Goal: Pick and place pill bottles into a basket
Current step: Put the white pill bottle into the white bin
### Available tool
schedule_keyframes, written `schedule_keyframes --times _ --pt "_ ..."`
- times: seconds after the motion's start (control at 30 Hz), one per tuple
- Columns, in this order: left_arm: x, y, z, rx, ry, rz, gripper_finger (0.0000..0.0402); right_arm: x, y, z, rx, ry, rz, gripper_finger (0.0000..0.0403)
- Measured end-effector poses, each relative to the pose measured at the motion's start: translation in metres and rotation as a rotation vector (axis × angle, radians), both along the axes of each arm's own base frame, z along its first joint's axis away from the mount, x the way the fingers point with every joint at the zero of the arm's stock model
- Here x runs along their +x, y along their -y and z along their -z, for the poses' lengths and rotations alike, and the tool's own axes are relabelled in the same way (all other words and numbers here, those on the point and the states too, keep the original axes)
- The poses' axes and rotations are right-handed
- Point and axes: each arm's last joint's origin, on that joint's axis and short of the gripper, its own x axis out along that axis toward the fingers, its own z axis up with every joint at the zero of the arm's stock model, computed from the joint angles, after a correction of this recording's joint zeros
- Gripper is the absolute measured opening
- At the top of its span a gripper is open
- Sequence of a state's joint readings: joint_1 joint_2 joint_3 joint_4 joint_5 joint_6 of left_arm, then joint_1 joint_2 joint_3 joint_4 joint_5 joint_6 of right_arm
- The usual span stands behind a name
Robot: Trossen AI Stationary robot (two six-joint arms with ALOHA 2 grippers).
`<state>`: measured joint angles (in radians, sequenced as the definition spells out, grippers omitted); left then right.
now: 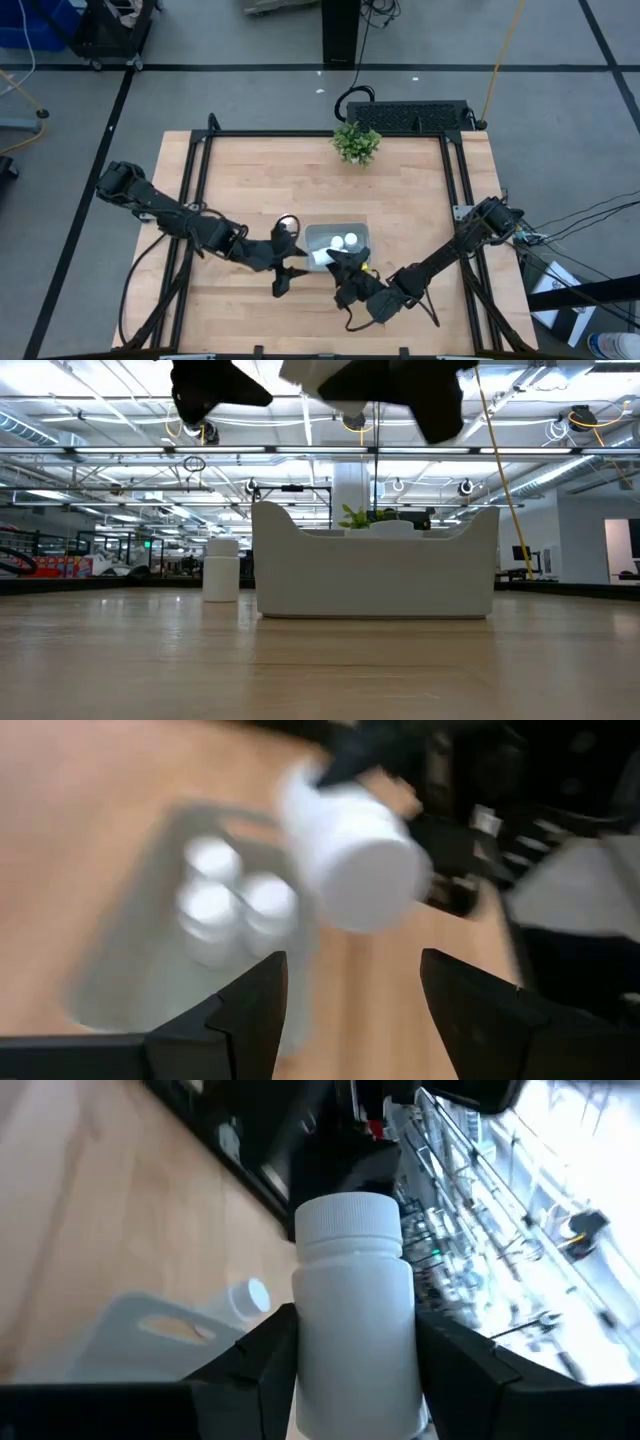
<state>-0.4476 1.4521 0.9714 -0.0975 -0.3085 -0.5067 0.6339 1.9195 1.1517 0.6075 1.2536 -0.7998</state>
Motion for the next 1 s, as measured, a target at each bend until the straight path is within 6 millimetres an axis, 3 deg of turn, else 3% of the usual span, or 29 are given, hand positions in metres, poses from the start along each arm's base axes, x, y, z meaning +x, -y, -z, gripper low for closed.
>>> schedule_keyframes --times 0.13,0.3,0.47,0.67,1.0 --pt "-0.004 0.015 -0.008 0.166 0.123 -0.033 0.0236 -0.008 -0.002 -0.012 0.139 0.091 -0.060 0.0162" --pt "-0.011 0.034 -0.017 0.354 0.223 0.084 0.0237 -0.023 -0.001 -0.022 0.402 0.186 -0.201 0.0162" --pt "-0.016 0.042 -0.017 0.398 0.234 0.130 0.0237 -0.037 0.006 -0.031 0.656 0.238 -0.348 0.0162" --pt "-0.010 0.041 -0.029 0.375 0.353 0.105 0.0237 -0.038 0.026 -0.036 1.024 0.214 -0.547 0.0162" --pt "0.002 0.023 -0.025 0.236 0.310 0.156 0.0237 -0.034 0.036 -0.031 1.025 0.219 -0.517 0.0162"
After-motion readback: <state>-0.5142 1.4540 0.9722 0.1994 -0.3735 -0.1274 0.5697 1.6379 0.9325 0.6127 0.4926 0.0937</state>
